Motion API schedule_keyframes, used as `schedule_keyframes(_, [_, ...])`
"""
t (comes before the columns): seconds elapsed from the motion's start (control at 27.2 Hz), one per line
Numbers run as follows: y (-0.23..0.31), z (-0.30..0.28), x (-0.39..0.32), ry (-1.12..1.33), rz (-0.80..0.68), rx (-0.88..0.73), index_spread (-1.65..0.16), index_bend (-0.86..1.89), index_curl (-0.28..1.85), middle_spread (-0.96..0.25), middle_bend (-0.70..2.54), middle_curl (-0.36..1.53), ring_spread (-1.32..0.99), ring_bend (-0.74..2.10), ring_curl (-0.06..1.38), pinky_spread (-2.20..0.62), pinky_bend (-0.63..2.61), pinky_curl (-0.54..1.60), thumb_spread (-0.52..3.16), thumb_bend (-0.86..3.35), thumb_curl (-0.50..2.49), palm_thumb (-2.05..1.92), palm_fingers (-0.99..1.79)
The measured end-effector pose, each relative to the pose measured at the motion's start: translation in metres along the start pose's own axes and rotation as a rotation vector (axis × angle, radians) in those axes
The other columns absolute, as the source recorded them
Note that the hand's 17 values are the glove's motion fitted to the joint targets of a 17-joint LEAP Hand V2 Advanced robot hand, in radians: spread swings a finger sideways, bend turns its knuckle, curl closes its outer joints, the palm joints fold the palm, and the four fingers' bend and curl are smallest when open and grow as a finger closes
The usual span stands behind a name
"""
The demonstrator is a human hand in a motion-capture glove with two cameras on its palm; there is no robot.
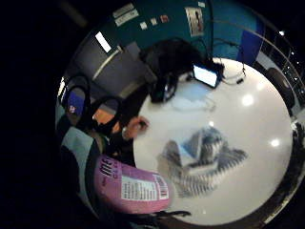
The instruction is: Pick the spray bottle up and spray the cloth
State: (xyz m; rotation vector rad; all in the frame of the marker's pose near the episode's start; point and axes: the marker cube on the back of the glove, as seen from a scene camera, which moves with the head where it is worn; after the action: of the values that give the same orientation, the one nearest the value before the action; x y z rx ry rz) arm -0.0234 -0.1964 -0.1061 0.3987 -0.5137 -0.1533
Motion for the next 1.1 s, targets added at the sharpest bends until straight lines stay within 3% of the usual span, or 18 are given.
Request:
schedule_keyframes(0.18, [-0.003, 0.024, 0.012, -0.138, -0.088, 0.331, -0.26, 0.33, 0.53, -0.17, 0.62, 0.48, -0.1, 0.71, 0.44, -0.27, 0.43, 0.38, 1.36, -0.01, 0.15, 0.41, 1.4])
schedule_keyframes(0.48, [0.015, 0.061, 0.066, -0.11, 0.012, 0.541, -0.26, 0.32, 0.54, -0.17, 0.63, 0.48, -0.12, 0.71, 0.44, -0.28, 0.42, 0.38, 1.37, 0.0, 0.16, 0.42, 1.42])
schedule_keyframes(0.7, [0.02, 0.084, 0.085, -0.138, 0.112, 0.532, -0.26, 0.33, 0.54, -0.17, 0.63, 0.48, -0.12, 0.71, 0.44, -0.27, 0.41, 0.38, 1.38, -0.01, 0.16, 0.43, 1.42])
schedule_keyframes(1.1, [0.02, 0.091, 0.077, -0.086, 0.051, 0.483, -0.26, 0.33, 0.55, -0.17, 0.63, 0.48, -0.12, 0.71, 0.44, -0.27, 0.41, 0.38, 1.38, -0.01, 0.15, 0.44, 1.42])
